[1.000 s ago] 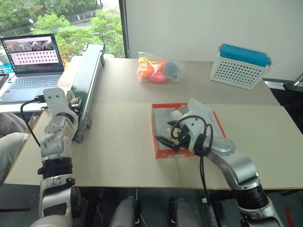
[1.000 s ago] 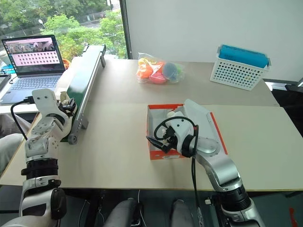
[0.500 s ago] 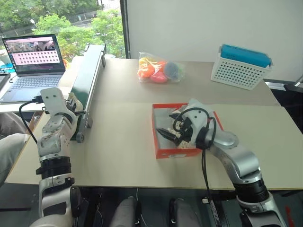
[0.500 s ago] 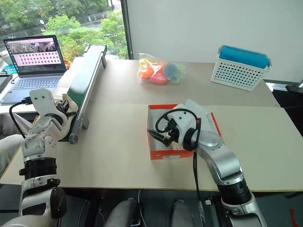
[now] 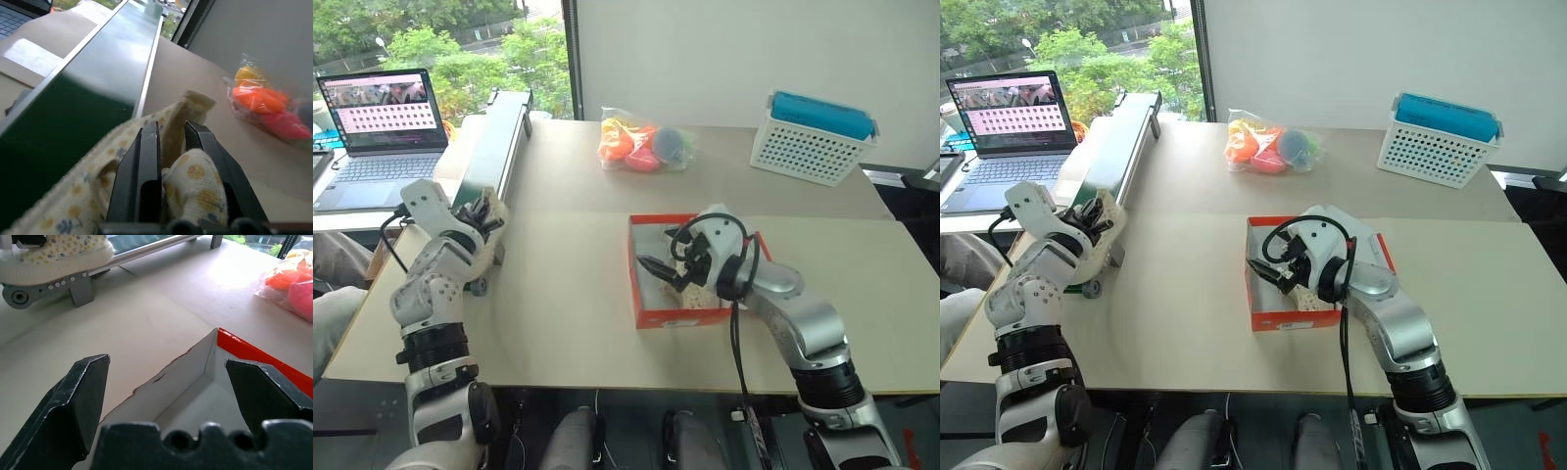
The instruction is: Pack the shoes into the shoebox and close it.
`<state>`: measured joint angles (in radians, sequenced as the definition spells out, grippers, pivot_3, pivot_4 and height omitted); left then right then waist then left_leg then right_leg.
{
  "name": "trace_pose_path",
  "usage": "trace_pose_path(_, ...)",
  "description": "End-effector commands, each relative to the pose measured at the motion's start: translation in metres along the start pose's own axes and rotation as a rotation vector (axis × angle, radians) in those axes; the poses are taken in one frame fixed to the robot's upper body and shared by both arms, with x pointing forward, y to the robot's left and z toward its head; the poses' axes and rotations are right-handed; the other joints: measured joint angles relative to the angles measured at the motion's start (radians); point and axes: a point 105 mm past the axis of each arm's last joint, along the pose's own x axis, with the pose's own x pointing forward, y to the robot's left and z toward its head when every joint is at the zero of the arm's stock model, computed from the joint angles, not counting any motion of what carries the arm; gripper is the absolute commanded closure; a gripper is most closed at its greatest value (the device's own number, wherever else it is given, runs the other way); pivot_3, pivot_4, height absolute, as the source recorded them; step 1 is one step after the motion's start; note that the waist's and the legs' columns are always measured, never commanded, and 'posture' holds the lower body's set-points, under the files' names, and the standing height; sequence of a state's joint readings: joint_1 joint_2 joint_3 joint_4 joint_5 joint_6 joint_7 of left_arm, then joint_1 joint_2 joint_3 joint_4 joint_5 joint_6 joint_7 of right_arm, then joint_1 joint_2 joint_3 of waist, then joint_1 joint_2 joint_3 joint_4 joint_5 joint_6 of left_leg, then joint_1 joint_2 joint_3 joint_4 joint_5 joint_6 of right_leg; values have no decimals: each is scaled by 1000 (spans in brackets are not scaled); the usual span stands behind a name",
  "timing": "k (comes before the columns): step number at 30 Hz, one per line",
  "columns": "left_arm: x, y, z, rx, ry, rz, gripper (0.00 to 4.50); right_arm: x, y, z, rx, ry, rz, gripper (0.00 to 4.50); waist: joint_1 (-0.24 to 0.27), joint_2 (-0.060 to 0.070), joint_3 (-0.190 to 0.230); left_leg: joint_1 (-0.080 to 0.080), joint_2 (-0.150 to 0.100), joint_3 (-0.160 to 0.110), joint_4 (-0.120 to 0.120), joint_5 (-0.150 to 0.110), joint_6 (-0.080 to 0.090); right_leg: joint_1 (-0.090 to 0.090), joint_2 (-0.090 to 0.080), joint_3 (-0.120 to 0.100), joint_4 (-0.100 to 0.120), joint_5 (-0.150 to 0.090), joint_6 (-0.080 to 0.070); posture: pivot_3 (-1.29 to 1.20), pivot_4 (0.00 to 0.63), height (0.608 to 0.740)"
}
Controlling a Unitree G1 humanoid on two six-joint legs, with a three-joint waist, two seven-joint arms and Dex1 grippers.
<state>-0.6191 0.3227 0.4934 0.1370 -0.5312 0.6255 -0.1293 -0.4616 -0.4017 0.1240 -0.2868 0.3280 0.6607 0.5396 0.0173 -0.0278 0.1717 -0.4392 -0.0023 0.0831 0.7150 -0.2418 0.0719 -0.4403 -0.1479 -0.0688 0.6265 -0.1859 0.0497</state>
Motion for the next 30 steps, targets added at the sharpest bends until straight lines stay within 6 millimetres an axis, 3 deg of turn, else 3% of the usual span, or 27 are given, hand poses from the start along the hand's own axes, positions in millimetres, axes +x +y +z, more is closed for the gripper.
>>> trace_pose_path(1,-3,-30,24,8,-71,-110,3753,-2,-11,15,-20,-52,-45,0,-5,0,0,0,0,0,0,0,0,0,0,0,0,0,0,0,150,699)
trace_pose_path(9,-5,-38,23,13,-66,-143,3753,1,-15,17,-12,-63,-67,0,-17,0,0,0,0,0,0,0,0,-1,1,0,1,0,0,0,150,699)
trace_pose_path(14,-9,-71,18,22,-33,-300,3753,4,-24,14,56,-42,-110,0,-16,0,0,0,0,0,0,0,0,0,1,0,1,0,0,0,150,699)
trace_pose_path(16,-11,-83,16,23,-22,-349,3753,7,-33,14,145,-36,-145,0,-16,0,0,0,0,0,0,0,0,0,1,0,1,0,0,0,150,699)
trace_pose_path(21,-12,-105,9,3,5,-429,3753,20,-49,15,562,-24,-199,0,-19,0,0,0,1,0,0,1,-1,-1,1,1,2,0,0,0,150,699)
trace_pose_path(25,-12,-121,1,-4,26,-481,3753,35,-32,25,871,-17,-91,0,-24,0,0,0,1,0,-2,1,-1,-1,1,1,4,0,-1,0,150,699)
trace_pose_path(30,-13,-134,-6,-19,42,-516,3753,50,-10,40,1025,-5,0,0,-28,0,0,-1,0,0,-2,1,-1,-2,1,1,5,0,-1,0,150,699)
